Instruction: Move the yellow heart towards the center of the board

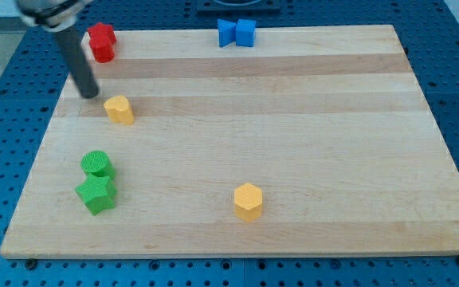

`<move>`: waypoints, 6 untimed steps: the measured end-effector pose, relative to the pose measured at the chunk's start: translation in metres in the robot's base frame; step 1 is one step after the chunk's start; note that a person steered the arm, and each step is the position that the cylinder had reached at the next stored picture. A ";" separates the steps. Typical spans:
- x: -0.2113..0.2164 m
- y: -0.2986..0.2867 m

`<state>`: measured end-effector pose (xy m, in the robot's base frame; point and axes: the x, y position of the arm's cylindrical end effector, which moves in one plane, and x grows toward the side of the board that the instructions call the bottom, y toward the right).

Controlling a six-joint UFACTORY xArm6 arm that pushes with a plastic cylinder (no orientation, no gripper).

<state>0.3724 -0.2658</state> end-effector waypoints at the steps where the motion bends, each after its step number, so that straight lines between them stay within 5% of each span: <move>1: 0.034 0.047; 3: 0.051 0.187; 5: 0.035 0.074; 6: 0.000 0.081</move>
